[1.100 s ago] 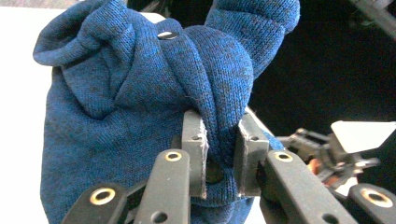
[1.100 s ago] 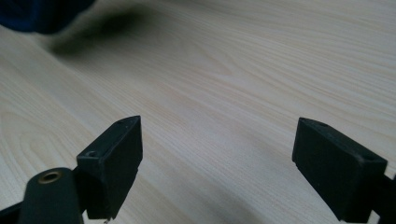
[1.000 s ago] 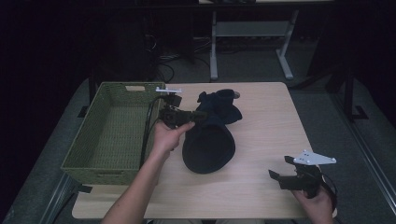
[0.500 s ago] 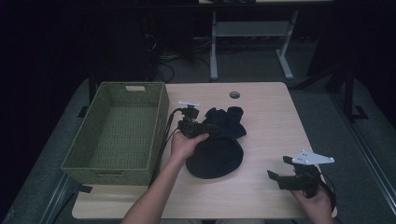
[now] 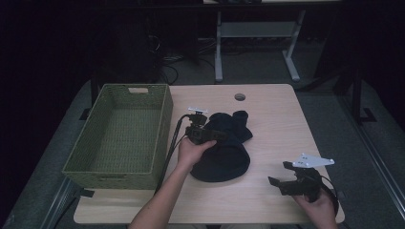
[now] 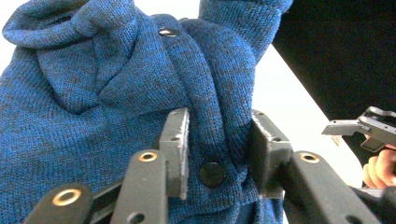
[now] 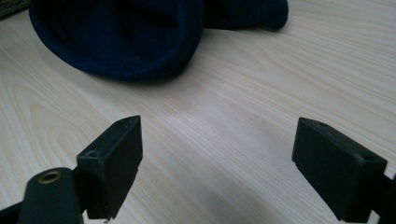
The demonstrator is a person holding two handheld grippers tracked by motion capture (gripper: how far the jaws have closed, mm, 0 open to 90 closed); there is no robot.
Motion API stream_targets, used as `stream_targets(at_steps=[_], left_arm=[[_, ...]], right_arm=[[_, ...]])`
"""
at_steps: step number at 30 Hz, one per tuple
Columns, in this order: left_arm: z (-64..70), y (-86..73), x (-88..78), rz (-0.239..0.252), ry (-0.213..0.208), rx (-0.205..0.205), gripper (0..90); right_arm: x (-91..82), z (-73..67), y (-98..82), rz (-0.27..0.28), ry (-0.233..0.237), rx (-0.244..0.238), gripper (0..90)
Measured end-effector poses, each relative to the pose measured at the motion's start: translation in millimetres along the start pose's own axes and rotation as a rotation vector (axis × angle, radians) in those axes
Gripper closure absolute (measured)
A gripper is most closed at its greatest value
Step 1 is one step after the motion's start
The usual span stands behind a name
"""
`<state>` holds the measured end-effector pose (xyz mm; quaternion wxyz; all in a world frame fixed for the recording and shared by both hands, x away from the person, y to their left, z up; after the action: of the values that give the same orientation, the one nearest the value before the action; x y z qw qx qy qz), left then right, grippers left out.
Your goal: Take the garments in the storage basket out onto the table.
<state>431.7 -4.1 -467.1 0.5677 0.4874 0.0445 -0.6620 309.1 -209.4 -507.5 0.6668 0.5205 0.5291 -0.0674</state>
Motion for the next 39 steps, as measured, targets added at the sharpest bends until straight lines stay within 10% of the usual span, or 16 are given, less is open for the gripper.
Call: stream_targets(at_steps=[18, 32, 39], left_arm=[[-4.4, -10.7, -18.9, 0.091, 0.062, 0.0, 53.9], [-29.0, -42.1, -13.0, 0.019, 0.172, -0.026, 67.2], [-40.0, -56.7, -8.3, -0.034, 0.206, -0.054, 67.4]], right_arm=[[14.7, -18.5, 41.9, -0.006, 0.114, -0.044, 32.5], [49.5, -39.0, 67.3, -0.08, 0.252, -0.082, 72.3], [67.8, -44.9, 61.1, -0.154, 0.275, -0.101, 78.2]])
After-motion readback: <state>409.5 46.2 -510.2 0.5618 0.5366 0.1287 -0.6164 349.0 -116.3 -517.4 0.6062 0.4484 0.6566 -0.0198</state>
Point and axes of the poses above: each handheld gripper's, and its own axes: x roughly forward along the jaws, y roughly out of its top, z roughly to its right, the point moved 10 cm from there along x, roughly forward along the jaws, and after that the axes turned 12 degrees about -z, right-handed, at the moved point
